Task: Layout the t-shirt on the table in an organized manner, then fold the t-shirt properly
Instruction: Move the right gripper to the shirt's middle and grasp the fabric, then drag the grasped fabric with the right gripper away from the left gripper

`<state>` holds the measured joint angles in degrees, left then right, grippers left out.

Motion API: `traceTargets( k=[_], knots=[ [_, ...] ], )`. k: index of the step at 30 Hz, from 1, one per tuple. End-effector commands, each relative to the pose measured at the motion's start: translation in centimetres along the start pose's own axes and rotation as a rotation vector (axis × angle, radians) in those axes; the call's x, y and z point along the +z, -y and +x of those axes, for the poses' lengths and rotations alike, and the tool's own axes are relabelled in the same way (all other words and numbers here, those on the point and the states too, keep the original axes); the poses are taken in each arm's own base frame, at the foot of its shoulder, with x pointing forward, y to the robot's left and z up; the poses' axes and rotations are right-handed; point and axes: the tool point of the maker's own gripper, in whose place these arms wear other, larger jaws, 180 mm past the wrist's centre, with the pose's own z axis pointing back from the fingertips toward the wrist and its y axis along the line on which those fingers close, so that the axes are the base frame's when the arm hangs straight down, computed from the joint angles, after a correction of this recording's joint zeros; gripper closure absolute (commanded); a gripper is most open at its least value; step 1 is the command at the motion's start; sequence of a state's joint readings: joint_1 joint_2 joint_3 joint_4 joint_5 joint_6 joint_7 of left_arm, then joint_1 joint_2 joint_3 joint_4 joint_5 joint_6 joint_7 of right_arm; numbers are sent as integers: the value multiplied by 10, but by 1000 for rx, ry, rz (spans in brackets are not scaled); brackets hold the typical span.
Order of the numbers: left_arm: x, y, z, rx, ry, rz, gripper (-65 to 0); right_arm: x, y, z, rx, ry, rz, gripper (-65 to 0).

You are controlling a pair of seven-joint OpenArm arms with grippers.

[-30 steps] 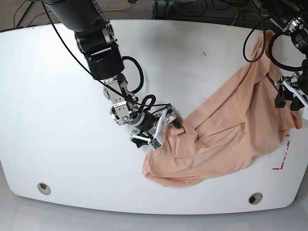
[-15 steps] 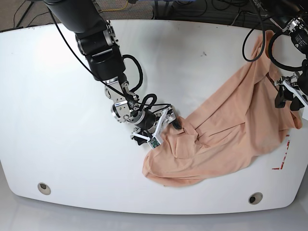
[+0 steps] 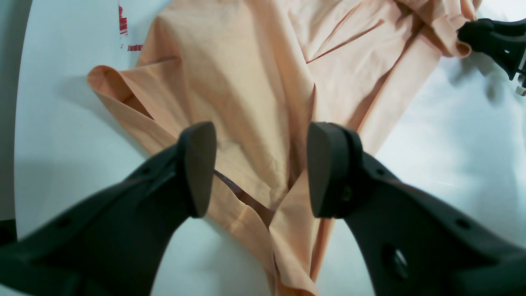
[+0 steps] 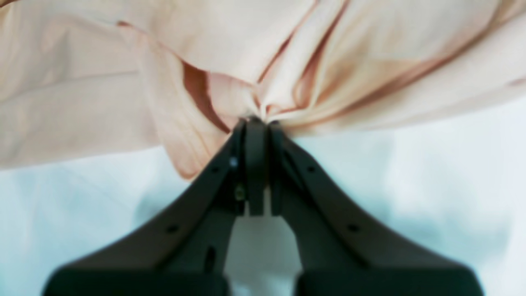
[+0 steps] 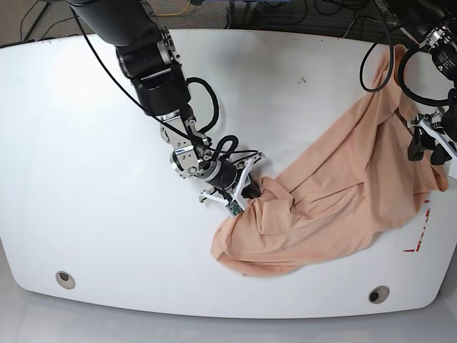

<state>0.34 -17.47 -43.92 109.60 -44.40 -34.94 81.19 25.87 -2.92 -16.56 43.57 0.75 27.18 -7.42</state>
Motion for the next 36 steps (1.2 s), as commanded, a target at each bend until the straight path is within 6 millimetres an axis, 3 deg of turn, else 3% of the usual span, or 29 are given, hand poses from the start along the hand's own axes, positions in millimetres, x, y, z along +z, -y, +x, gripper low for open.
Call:
traceTargets(
  k=[1, 10, 24, 31, 36],
  knots=[
    [3, 1, 11, -28, 34, -1, -332, 3, -5, 24, 19, 69, 11, 0],
    [-4, 18, -19, -20, -45, -52, -335, 34, -6, 45, 112, 82, -25, 0],
    [-1, 40, -78, -10, -152, -105, -336, 119, 46, 82, 98, 161, -250, 0],
    [14, 29, -105, 30, -210, -64, -333, 147, 62, 84, 117, 151, -323, 0],
    [23, 17, -113, 53, -220, -23, -336, 156, 66, 78, 132, 137, -339, 0]
  ],
)
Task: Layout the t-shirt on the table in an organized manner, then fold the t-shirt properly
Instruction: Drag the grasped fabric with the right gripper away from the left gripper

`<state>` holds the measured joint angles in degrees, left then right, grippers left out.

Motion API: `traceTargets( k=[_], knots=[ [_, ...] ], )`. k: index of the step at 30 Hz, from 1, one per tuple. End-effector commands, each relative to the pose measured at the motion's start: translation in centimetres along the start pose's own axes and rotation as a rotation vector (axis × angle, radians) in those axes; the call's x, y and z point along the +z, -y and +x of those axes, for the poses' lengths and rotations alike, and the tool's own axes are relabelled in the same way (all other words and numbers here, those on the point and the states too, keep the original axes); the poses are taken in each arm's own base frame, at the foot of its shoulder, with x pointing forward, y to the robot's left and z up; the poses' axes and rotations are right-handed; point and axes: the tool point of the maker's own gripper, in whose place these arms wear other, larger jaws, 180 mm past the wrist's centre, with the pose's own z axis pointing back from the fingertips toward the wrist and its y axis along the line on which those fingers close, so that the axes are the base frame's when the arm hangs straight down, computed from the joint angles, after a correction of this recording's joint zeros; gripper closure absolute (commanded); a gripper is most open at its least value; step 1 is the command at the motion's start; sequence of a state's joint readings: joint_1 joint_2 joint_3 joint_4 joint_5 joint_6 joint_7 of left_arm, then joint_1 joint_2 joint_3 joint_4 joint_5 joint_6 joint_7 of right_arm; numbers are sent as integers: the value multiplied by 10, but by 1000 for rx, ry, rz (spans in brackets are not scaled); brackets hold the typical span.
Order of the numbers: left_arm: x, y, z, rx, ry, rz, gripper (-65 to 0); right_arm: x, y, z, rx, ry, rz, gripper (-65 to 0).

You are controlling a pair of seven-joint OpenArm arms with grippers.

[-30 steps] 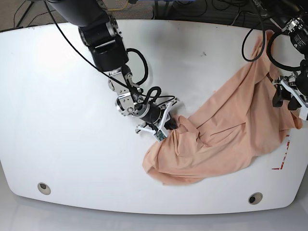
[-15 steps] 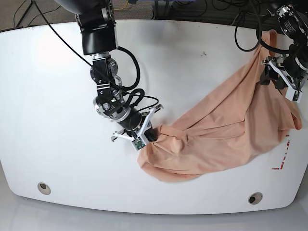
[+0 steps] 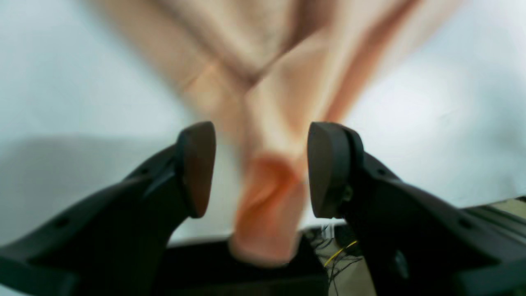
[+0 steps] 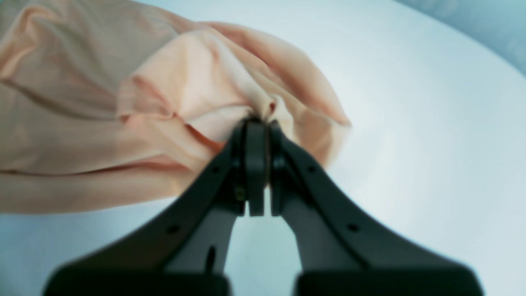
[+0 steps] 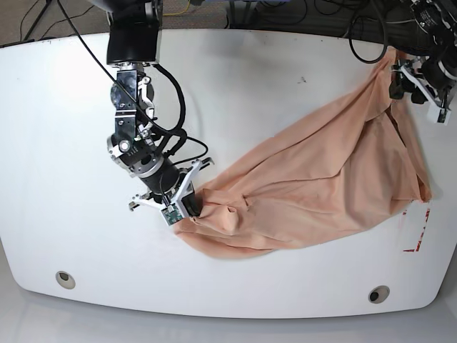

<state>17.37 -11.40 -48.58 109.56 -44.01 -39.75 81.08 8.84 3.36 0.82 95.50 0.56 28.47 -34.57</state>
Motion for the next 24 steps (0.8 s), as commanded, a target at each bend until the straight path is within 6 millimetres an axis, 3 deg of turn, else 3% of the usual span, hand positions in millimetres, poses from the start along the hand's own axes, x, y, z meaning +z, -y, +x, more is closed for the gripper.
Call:
traceTargets(
  k=[1, 9, 16, 24],
  knots=[
    [7, -4, 9, -19, 37, 15, -336, 4, 6, 16, 4, 54, -15, 0],
    [10, -8, 3, -11, 23, 26, -336, 7, 4, 7, -3, 36, -13, 0],
    [-5, 13, 2, -69, -21, -30, -336, 12, -1, 4, -2, 38, -12, 0],
    [-18, 17, -11, -144, -132, 7, -338, 15, -4, 5, -1, 44, -10, 0]
  ],
)
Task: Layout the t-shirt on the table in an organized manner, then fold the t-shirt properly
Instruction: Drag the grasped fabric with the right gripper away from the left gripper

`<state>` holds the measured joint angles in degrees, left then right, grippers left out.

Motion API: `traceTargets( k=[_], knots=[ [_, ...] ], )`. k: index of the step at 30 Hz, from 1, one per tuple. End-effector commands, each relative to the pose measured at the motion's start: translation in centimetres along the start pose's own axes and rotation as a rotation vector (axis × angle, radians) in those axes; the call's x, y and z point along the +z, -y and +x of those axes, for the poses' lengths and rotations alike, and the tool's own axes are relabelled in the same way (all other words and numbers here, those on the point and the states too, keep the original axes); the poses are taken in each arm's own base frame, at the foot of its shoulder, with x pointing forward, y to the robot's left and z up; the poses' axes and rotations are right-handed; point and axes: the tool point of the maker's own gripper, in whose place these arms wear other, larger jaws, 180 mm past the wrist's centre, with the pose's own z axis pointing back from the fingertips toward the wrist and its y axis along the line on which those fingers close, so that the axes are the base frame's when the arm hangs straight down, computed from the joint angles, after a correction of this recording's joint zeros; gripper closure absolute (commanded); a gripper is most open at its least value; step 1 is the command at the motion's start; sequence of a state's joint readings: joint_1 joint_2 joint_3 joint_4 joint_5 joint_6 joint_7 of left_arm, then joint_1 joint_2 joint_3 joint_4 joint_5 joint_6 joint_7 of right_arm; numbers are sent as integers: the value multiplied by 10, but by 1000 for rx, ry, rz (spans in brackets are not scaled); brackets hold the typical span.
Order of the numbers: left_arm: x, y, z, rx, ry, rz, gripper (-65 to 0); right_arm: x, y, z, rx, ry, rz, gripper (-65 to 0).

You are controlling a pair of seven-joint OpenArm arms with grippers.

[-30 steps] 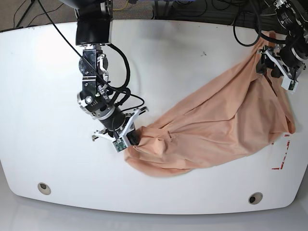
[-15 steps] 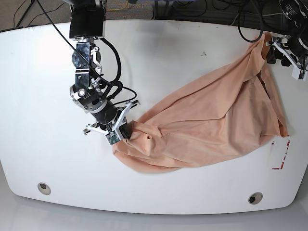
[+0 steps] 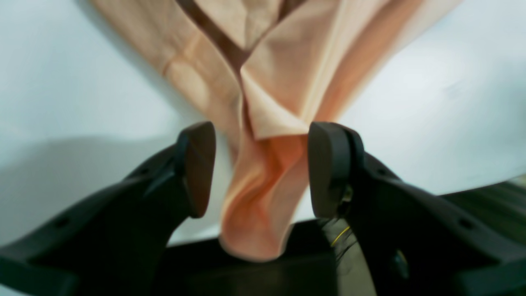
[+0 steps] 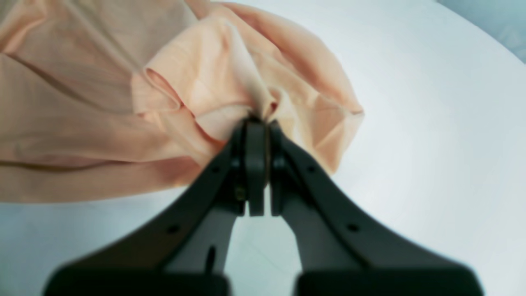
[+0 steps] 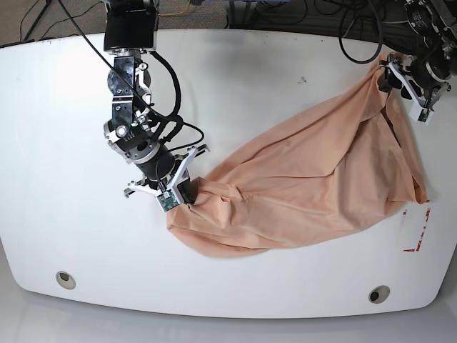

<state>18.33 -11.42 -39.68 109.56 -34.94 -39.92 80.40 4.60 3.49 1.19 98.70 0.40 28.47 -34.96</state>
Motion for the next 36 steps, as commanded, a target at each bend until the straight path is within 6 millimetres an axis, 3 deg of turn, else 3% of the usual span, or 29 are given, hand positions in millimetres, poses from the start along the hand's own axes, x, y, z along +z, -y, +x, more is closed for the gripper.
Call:
traceTargets(
  k=[1, 6, 24, 36],
  knots=[
    [1, 1, 6, -39, 5, 7, -338, 3, 4, 21, 4, 67, -9, 0],
    [-3, 7, 6, -75, -15, 1, -338, 3, 4, 20, 4, 65, -10, 0],
    [-14, -3, -16, -197, -205, 137, -339, 6, 2, 14, 1, 56, -10, 0],
    [-18, 2, -18, -240, -236, 142, -339, 7, 2, 14, 2, 58, -10, 0]
  ],
)
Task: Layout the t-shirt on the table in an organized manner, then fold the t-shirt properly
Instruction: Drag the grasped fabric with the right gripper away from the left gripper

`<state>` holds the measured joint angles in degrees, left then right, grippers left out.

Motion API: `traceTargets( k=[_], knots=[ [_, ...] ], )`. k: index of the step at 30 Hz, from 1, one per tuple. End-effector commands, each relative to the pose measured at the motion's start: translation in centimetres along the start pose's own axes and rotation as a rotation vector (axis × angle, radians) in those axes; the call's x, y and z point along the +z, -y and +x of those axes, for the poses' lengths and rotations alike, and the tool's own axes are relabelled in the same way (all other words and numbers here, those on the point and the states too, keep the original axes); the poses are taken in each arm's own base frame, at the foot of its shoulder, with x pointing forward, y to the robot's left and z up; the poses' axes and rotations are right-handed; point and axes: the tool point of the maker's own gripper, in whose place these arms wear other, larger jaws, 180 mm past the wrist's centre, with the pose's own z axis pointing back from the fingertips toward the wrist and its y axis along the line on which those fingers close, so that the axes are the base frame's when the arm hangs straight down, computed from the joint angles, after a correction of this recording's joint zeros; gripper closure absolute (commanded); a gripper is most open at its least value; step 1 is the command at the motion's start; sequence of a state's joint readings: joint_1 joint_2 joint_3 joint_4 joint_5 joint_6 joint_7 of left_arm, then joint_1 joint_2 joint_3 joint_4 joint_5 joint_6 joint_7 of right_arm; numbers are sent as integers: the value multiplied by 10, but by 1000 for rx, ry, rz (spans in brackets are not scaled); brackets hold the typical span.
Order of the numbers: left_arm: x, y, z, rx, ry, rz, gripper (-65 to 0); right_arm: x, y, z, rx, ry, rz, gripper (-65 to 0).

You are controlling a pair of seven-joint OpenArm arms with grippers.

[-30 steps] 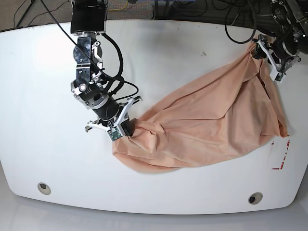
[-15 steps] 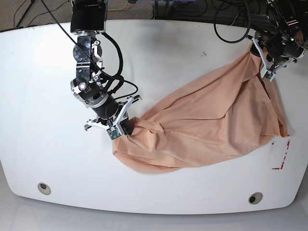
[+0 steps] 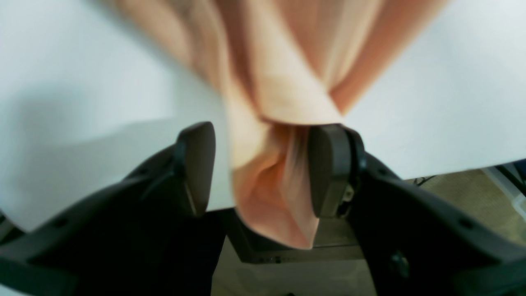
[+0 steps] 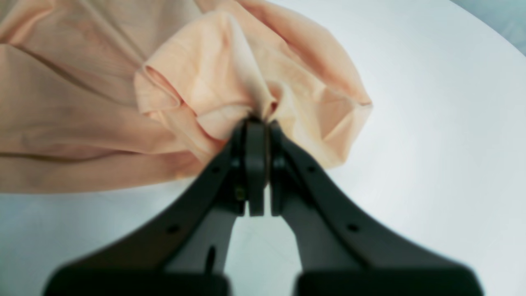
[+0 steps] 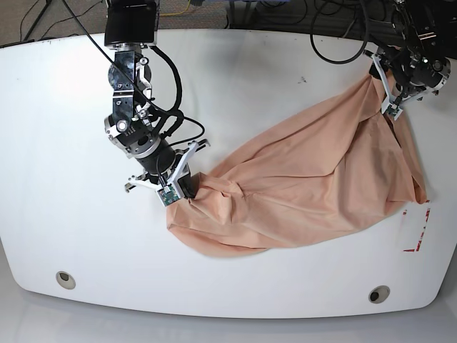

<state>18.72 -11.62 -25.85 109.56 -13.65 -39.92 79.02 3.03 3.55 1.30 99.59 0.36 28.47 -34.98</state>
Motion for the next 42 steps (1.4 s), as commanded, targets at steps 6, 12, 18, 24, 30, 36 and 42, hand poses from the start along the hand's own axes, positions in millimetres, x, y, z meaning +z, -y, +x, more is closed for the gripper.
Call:
traceTargets(
  k=[6, 12, 18, 24, 30, 36, 42],
  knots=[
    [-8, 2, -4, -7, -27, -21, -339, 3, 6, 22, 6, 71, -12, 0],
    [-32, 11, -30, 45, -116, -97, -333, 5, 6, 26, 11, 82, -15, 0],
    [-34, 11, -29, 51, -119, -103, -332, 5, 6, 28, 13, 86, -16, 0],
    [-34, 10, -28, 50, -118, -100, -271, 6, 5, 25, 11, 81, -15, 0],
    [-35, 9, -28, 51, -119, -98, -42, 6, 4, 23, 9, 76, -13, 0],
    [-34, 8, -25, 52, -109, -95, 0, 6, 4, 23, 9, 76, -13, 0],
    [-27, 3, -16, 40, -78, -70, 0, 6, 4, 23, 8, 76, -14, 0]
  ],
)
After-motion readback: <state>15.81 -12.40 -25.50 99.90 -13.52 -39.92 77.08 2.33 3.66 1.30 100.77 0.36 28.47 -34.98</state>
